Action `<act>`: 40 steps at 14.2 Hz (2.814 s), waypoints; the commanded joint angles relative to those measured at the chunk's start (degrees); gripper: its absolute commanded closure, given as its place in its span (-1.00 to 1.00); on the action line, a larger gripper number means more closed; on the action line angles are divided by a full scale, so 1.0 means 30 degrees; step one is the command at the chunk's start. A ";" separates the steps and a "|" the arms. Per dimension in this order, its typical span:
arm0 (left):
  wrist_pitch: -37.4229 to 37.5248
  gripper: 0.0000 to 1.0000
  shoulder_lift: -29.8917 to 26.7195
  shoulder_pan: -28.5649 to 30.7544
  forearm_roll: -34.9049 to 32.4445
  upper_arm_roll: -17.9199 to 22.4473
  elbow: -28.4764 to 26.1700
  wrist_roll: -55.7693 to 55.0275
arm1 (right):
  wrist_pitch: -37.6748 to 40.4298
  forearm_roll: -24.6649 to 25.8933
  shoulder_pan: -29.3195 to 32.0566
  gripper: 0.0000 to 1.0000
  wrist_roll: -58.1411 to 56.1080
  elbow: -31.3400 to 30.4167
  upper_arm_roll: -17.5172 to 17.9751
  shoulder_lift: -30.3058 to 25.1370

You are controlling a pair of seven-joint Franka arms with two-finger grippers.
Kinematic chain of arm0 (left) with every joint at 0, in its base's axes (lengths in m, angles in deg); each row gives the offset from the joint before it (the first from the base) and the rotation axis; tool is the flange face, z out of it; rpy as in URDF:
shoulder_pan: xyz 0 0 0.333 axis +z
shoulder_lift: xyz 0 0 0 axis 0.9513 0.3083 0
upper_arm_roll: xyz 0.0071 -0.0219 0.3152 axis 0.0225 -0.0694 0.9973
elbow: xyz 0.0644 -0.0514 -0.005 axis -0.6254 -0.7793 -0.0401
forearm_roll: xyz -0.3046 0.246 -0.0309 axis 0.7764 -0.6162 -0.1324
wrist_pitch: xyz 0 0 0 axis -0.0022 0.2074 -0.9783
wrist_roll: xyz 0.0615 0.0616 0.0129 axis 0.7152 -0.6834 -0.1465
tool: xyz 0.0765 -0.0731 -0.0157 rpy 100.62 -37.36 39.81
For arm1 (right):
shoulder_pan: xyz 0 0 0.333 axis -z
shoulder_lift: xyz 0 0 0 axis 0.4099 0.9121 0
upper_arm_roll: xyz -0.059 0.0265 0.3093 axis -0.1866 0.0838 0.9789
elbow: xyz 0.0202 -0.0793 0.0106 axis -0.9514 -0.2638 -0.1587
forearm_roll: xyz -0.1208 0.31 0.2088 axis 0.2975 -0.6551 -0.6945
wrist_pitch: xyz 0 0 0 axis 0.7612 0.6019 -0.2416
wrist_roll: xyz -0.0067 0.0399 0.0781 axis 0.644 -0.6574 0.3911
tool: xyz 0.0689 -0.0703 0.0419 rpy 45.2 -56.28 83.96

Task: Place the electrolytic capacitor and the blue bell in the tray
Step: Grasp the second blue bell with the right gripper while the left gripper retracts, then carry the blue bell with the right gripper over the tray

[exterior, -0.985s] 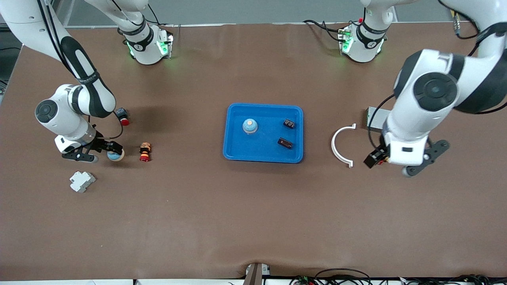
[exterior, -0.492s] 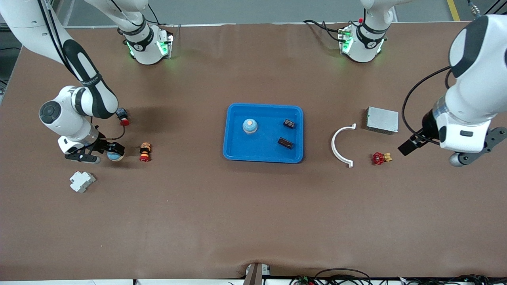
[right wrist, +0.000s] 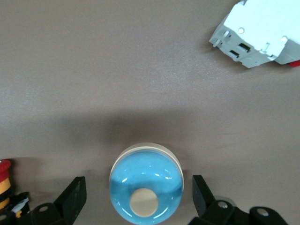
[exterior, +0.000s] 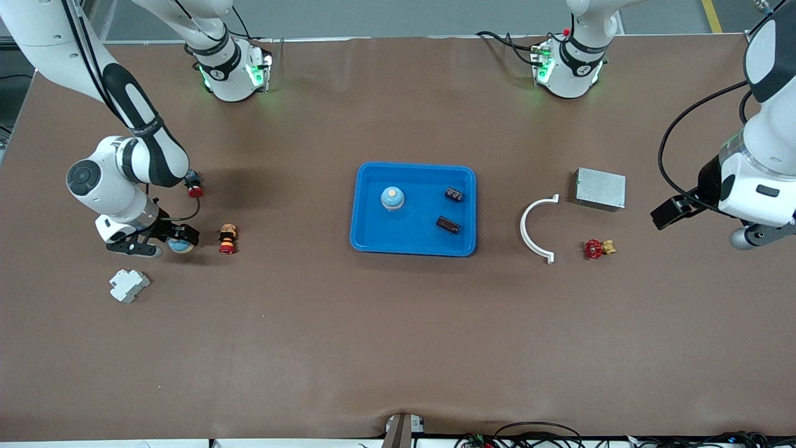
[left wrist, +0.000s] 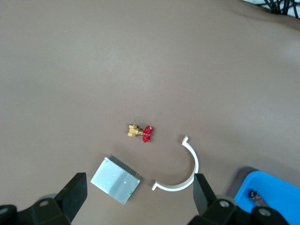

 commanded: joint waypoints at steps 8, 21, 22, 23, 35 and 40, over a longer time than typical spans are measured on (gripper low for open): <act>0.1044 -1.00 -0.3489 -0.1534 0.1375 0.3331 -0.1919 0.5528 | -0.0270 -0.0311 -0.0184 0.06 -0.0070 -0.0078 -0.0017 0.0101; 0.1249 -1.00 -0.5195 -0.5613 0.3461 0.8618 -0.3010 0.8666 | 0.8798 -0.0311 -0.5095 1.00 0.8466 0.2697 0.0012 -0.3352; 0.1249 -1.00 -0.5166 -0.5584 0.3490 0.8618 -0.3010 0.8666 | 0.9942 -0.0311 -0.6150 1.00 1.0341 0.3488 0.0012 -0.3500; 0.1249 -1.00 -0.5166 -0.5584 0.3461 0.8618 -0.3010 0.8666 | 1.0824 -0.0311 -0.7263 1.00 1.2245 0.4337 0.0012 -0.3501; 0.0488 -1.00 -0.4814 -0.5613 0.3256 0.8588 -0.3068 0.8695 | 1.1537 -0.0195 -1.5794 1.00 2.8542 1.1050 -0.0017 0.0711; 0.0517 -1.00 -0.4814 -0.5642 0.3285 0.8530 -0.3127 0.8666 | 1.1360 0.0215 -1.7379 1.00 3.1742 1.3745 -0.0104 0.4081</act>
